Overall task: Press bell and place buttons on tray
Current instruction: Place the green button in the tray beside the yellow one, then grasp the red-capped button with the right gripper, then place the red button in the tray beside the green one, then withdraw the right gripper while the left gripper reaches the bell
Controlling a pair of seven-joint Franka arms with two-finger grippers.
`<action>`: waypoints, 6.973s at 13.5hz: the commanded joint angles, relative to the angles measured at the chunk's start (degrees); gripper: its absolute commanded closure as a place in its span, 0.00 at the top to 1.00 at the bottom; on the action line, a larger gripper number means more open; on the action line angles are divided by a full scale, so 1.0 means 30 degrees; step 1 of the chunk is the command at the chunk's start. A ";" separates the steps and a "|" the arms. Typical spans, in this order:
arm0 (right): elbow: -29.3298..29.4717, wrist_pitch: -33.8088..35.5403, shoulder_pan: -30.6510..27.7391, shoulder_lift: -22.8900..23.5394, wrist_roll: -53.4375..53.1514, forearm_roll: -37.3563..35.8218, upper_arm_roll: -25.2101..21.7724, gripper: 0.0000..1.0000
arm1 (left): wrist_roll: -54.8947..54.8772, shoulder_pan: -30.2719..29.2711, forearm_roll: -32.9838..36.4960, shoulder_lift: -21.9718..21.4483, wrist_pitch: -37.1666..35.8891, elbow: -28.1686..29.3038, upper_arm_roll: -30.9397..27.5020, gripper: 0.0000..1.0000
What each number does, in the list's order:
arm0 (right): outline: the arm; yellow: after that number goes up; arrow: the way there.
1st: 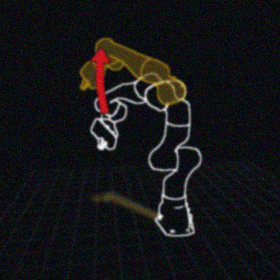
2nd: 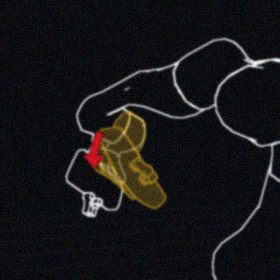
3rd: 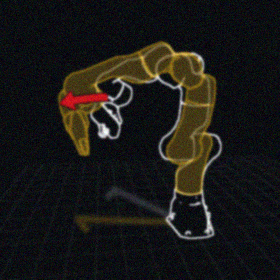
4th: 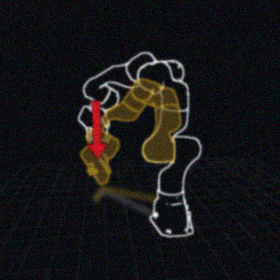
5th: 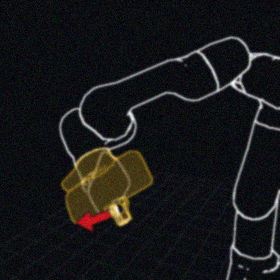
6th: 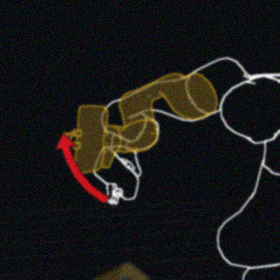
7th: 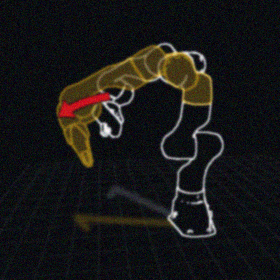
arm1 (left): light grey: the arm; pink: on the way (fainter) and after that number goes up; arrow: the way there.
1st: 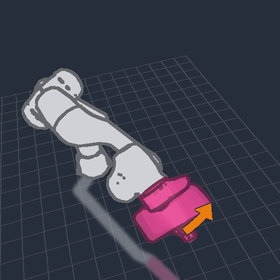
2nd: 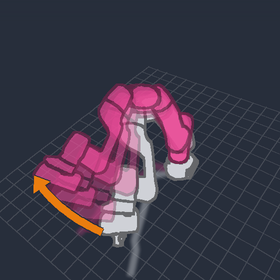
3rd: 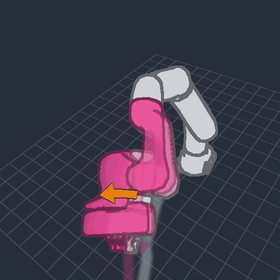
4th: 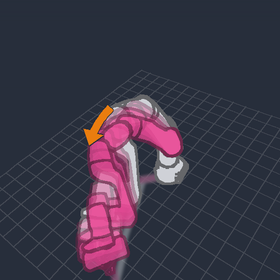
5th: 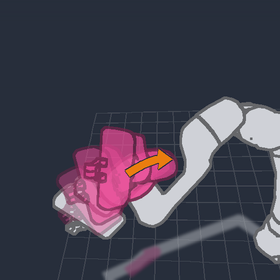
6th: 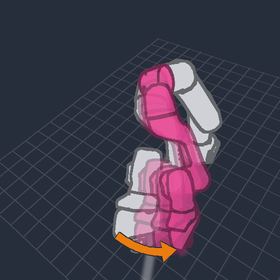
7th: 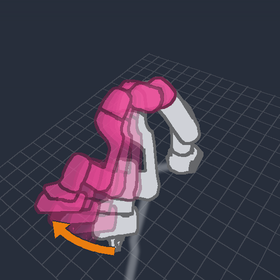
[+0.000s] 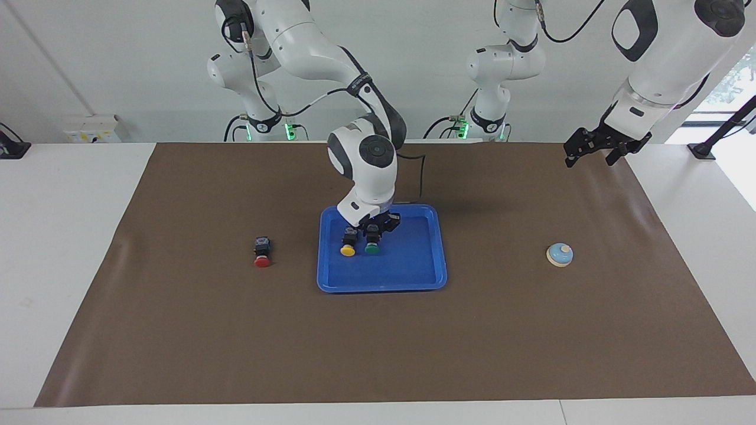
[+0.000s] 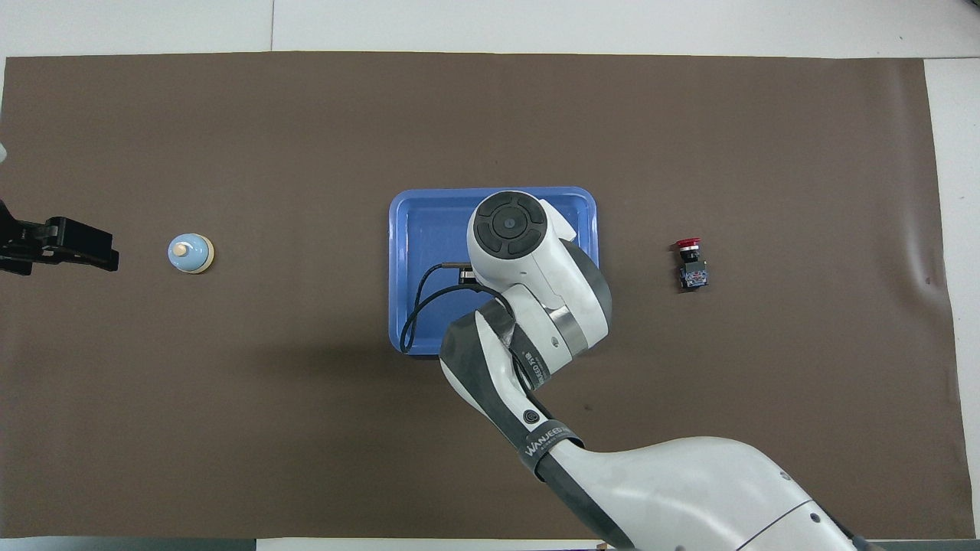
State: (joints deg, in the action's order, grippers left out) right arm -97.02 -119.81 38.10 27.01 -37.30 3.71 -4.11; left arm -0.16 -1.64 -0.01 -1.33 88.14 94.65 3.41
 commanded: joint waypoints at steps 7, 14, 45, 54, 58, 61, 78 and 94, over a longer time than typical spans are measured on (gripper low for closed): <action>0.0429 0.1284 -0.0072 -0.0330 -0.0165 -0.0094 -0.0065 1.00 | 0.0052 0.0165 -0.0144 -0.0114 -0.0083 -0.0115 -0.0171 1.00; -0.0616 0.3726 -0.5896 -0.3523 0.6509 -0.0299 -0.0329 1.00 | 0.0052 0.0165 -0.0144 -0.0114 -0.0083 -0.0115 -0.0171 1.00; -0.8440 -0.5151 -0.8864 -0.4110 1.1439 0.0520 -0.0153 0.00 | 0.0052 0.0165 -0.0144 -0.0114 -0.0083 -0.0115 -0.0171 1.00; -0.3318 -0.0115 -0.5623 -0.3993 0.8145 0.0608 -0.0065 0.00 | 0.0052 0.0165 -0.0144 -0.0114 -0.0083 -0.0115 -0.0171 1.00; 0.2703 0.3598 -0.1988 -0.0899 0.2838 0.0344 -0.0123 0.00 | 0.0052 0.0136 -0.0144 -0.0114 -0.0083 -0.0115 -0.0171 1.00; 0.6352 0.4549 -0.0607 0.1802 0.0166 0.0578 -0.0065 0.00 | 0.0052 0.0165 -0.0144 -0.0114 -0.0083 -0.0115 -0.0171 1.00; 0.4831 0.2550 0.0806 0.1551 -0.1512 0.0786 -0.0473 1.00 | 0.0052 0.0165 -0.0144 -0.0114 -0.0083 -0.0115 -0.0171 1.00; 0.0501 0.8824 -0.8891 -0.9525 1.2345 -0.1588 -0.1295 1.00 | 0.1570 0.0107 -0.0144 -0.0901 0.1428 0.1663 -0.0259 0.39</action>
State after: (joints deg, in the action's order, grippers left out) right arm -89.16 -92.26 12.32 2.99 -2.18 0.56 -8.96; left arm 1.64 -1.67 -0.01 -1.39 88.51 95.06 3.17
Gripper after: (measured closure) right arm 0.000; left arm 0.000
